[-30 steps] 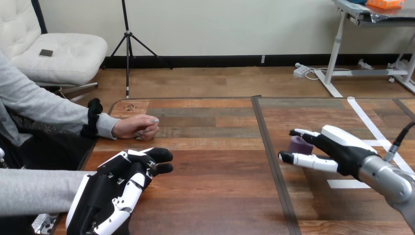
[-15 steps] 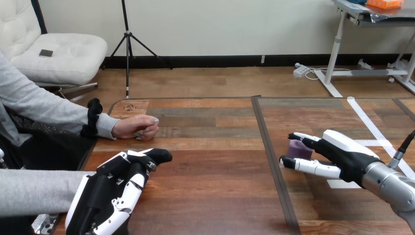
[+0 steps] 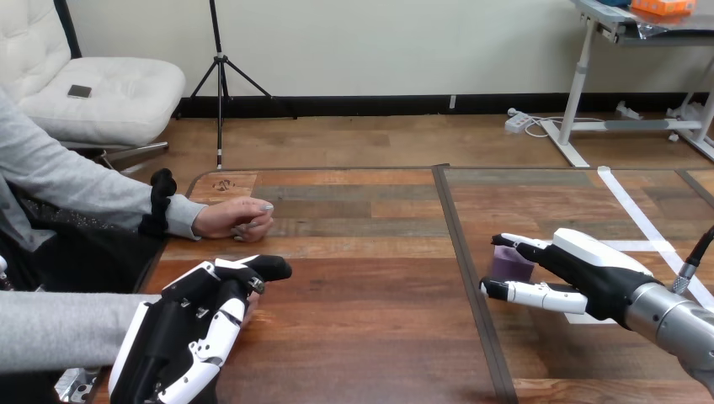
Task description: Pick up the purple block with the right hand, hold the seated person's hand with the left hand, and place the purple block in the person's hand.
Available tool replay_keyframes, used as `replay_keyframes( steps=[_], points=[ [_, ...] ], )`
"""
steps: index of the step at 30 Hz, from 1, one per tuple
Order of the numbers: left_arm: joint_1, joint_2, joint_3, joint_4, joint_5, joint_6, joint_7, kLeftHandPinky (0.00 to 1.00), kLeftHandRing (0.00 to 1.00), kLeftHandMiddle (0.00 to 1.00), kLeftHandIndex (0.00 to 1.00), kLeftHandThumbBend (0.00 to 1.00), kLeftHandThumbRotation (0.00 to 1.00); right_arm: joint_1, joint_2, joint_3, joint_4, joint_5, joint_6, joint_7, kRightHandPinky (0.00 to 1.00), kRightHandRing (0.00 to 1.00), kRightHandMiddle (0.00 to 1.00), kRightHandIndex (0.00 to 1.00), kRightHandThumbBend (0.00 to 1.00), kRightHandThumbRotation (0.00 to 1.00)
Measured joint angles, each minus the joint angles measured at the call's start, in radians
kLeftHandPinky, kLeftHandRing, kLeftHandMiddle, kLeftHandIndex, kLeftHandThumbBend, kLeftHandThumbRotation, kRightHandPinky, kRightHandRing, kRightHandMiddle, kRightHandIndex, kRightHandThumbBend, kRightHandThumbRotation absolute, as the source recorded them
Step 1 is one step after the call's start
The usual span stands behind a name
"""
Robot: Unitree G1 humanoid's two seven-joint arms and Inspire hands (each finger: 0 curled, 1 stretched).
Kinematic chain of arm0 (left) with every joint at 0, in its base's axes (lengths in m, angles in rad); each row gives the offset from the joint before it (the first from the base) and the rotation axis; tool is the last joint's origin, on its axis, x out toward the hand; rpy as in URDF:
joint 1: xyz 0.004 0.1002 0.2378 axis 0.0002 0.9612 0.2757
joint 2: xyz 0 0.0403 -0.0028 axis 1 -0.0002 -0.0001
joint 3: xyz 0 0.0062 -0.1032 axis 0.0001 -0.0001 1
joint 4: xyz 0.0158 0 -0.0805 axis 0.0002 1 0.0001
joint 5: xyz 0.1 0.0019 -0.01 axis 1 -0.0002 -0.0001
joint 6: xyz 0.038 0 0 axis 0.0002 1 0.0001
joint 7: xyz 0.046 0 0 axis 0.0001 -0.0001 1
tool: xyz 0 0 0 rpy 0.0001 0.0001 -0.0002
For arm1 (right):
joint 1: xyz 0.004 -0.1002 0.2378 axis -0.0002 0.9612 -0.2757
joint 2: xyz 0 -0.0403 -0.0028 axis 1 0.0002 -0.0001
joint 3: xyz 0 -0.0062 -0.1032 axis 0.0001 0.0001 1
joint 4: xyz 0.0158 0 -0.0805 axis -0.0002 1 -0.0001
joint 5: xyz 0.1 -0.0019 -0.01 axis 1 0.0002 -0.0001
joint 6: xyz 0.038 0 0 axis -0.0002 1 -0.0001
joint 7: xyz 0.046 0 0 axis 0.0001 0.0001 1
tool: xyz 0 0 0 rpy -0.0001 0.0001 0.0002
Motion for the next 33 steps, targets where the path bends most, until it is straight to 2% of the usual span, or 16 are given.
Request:
replay_keyframes(
  steps=[19, 33],
  points=[
    [0.000, 0.000, 0.000, 0.000, 0.021, 0.000, 0.012, 0.96, 0.73, 0.66, 0.45, 0.00, 0.00, 0.014, -0.002, -0.027, -0.037, 0.008, 0.024, 0.030, 0.94, 1.00, 1.00, 0.98, 0.86, 1.00],
    [0.000, 0.000, -0.001, 0.012, 0.020, -0.004, -0.005, 1.00, 0.75, 0.68, 0.45, 0.00, 0.00, 0.014, -0.002, -0.063, -0.076, 0.044, 0.051, 0.045, 0.96, 1.00, 1.00, 1.00, 0.85, 1.00]
  ],
)
